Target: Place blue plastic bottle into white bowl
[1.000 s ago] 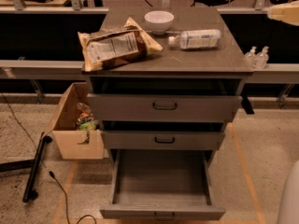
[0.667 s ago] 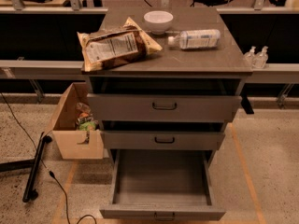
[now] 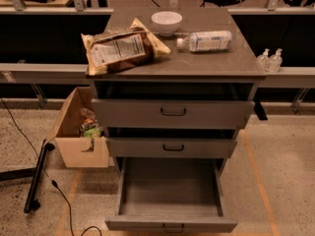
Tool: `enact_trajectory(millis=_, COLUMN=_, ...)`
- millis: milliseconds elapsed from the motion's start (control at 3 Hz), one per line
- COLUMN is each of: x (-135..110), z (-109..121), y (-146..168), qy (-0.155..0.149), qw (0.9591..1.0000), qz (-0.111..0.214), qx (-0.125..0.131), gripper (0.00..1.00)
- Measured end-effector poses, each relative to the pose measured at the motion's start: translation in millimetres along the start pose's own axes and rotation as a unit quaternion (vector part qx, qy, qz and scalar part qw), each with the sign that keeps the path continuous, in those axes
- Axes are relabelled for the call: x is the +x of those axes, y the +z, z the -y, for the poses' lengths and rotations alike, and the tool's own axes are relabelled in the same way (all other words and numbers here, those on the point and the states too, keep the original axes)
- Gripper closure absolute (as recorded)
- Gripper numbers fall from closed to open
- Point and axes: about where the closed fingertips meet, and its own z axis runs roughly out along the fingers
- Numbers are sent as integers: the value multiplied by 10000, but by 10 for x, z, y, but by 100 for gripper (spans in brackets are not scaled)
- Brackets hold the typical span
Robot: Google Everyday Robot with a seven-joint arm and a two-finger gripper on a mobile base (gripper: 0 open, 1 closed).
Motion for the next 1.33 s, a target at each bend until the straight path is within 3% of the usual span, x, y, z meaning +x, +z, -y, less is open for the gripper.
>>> enact_trajectory(millis=333, x=158, z=68, y=198, qy=176, qw=9998, qz=-85, qx=-35, gripper=0)
enact_trajectory(millis=667, x=430, z=200, y=677, qy=475, qw=9988, qz=-81, qx=-67, gripper=0)
enact_trajectory(millis=1000, x=536, z=276, y=1134, qy=412, qw=9990, qz=47, qx=161, gripper=0)
enact_trajectory(millis=1333, x=733, z=233, y=1594, qy=-94, qw=9993, qz=9, qx=362, gripper=0)
